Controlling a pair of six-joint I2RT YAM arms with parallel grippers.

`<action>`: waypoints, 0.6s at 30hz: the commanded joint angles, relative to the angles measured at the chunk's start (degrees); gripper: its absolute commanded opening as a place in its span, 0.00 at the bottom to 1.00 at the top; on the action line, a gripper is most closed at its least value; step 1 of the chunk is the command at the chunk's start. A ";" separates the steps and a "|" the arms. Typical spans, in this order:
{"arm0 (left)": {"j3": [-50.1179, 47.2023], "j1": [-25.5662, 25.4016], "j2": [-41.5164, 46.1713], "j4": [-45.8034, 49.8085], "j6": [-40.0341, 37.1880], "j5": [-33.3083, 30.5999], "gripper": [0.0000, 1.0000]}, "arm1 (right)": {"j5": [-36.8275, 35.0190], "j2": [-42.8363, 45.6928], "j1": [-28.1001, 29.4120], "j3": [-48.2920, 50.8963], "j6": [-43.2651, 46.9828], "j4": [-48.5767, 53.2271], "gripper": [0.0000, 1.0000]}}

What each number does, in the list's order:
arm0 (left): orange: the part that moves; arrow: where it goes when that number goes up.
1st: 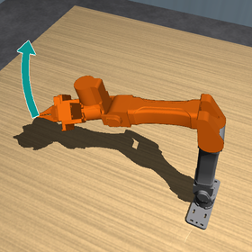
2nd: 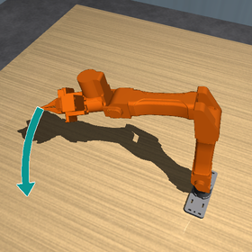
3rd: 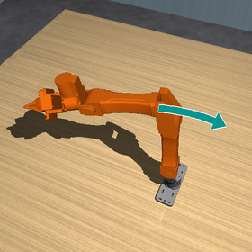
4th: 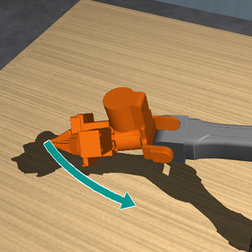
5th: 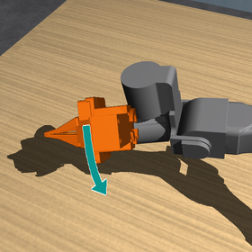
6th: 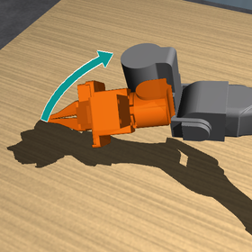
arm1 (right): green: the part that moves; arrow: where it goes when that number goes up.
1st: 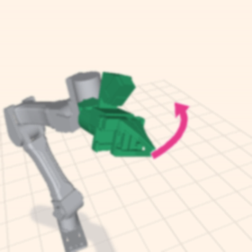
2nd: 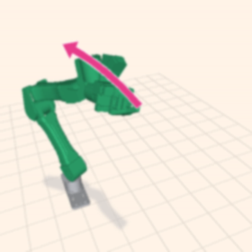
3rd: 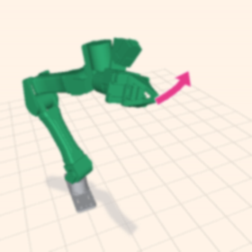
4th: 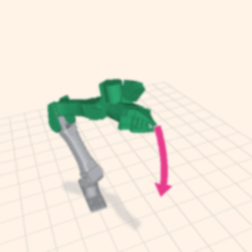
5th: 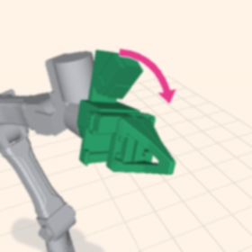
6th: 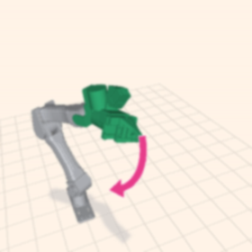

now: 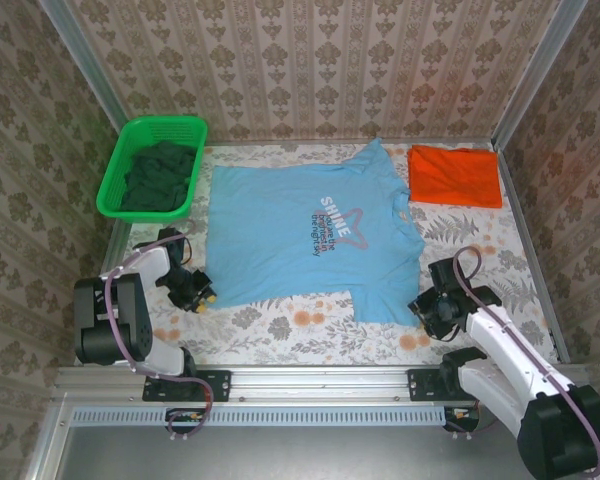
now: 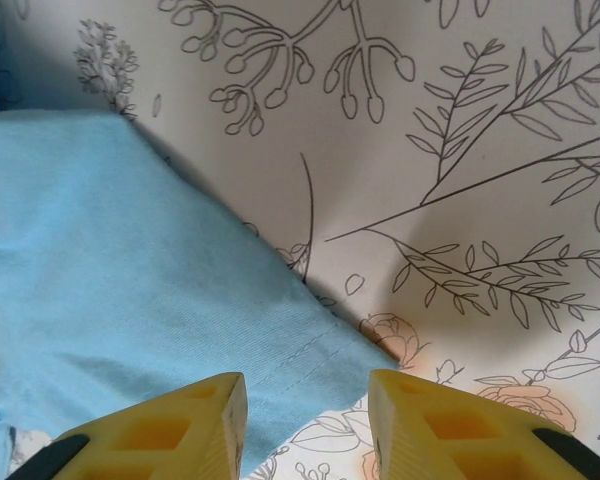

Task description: Fold and stack the t-shirts

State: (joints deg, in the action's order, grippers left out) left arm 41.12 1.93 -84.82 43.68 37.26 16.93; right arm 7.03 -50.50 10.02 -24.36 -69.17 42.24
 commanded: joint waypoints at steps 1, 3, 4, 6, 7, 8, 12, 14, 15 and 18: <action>-0.17 -0.42 -2.67 -7.47 -1.57 1.53 0.22 | -1.30 -1.98 0.38 0.36 0.87 -0.44 0.39; -0.17 -0.37 -2.75 -7.39 -1.66 1.53 0.22 | -1.70 -2.54 0.42 0.41 0.74 -0.45 0.38; -0.17 -0.37 -2.80 -7.39 -1.63 1.53 0.22 | -1.81 -2.59 0.43 0.52 0.47 -0.25 0.38; -0.21 -0.42 -2.74 -7.34 -1.57 1.61 0.22 | -1.76 -2.52 0.44 1.12 -0.08 -0.58 0.38; -0.17 -0.43 -2.81 -7.38 -1.57 1.62 0.22 | -1.59 -2.51 0.44 1.45 -0.30 -0.77 0.38; -0.13 -0.42 -2.81 -7.39 -1.55 1.62 0.22 | -1.56 -2.68 0.44 1.57 -0.36 -0.76 0.37; 0.08 -0.39 -3.04 -7.29 -1.68 1.62 0.22 | -1.30 -4.09 0.64 1.86 -0.05 -0.96 0.36; 0.16 -0.39 -3.18 -7.33 -1.71 1.70 0.22 | -1.31 -4.66 0.79 2.02 0.00 -1.68 0.35; 0.14 -0.38 -3.32 -7.40 -1.57 1.70 0.22 | -1.40 -5.07 0.75 2.04 -0.08 -1.87 0.34; 0.25 -0.43 -3.46 -7.55 -1.57 1.79 0.22 | -1.49 -6.29 0.83 2.25 0.43 -2.96 0.32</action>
State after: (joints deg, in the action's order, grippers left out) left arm 41.67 1.93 -85.56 44.21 37.26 16.97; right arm 6.39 -55.27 10.39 -23.09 -69.04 40.91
